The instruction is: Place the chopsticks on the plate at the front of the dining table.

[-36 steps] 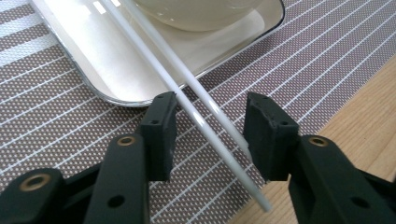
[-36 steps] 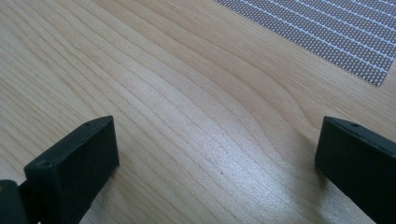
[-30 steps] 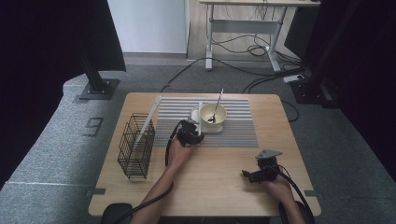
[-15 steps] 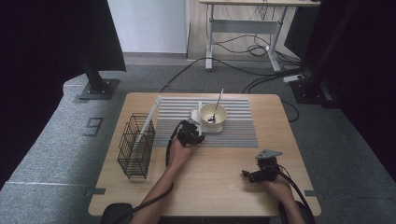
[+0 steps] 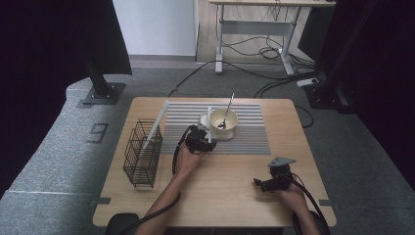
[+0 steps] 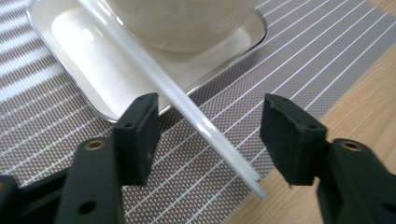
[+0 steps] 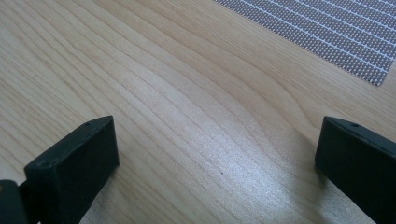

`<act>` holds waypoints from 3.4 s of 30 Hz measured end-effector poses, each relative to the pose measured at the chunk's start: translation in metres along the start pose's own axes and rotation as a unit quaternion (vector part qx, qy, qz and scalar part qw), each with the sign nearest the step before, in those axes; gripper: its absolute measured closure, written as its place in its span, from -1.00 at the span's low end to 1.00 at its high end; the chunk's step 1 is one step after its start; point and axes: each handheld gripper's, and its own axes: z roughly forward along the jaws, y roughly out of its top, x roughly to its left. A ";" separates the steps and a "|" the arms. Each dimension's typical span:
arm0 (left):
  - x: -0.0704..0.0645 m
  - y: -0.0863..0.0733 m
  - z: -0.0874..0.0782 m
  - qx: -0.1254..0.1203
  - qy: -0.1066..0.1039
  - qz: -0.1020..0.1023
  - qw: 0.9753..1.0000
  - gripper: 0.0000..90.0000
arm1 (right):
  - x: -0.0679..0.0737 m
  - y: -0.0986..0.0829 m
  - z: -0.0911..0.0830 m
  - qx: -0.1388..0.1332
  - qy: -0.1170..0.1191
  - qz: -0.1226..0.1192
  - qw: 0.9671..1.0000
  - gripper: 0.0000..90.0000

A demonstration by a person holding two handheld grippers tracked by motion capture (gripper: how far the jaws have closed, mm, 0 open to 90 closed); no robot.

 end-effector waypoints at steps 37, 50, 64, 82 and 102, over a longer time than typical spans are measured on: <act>-0.047 -0.053 -0.016 -0.014 -0.074 0.093 0.993 -1.00 | 0.000 0.000 0.000 0.000 0.000 0.000 1.000 -1.00; -0.051 -0.056 -0.007 0.002 -0.081 0.101 0.992 -1.00 | 0.000 0.000 0.000 0.000 0.000 0.000 1.000 -1.00; -0.049 -0.053 -0.003 0.020 -0.073 0.097 0.992 -1.00 | 0.000 0.000 0.000 0.000 0.000 0.000 1.000 -1.00; -0.047 -0.050 0.000 0.022 -0.071 0.091 0.993 -1.00 | 0.000 0.000 0.000 0.000 0.000 0.000 1.000 -1.00; -0.046 -0.049 0.001 0.022 -0.070 0.090 0.993 -1.00 | 0.000 0.000 0.000 0.000 0.000 0.000 1.000 -1.00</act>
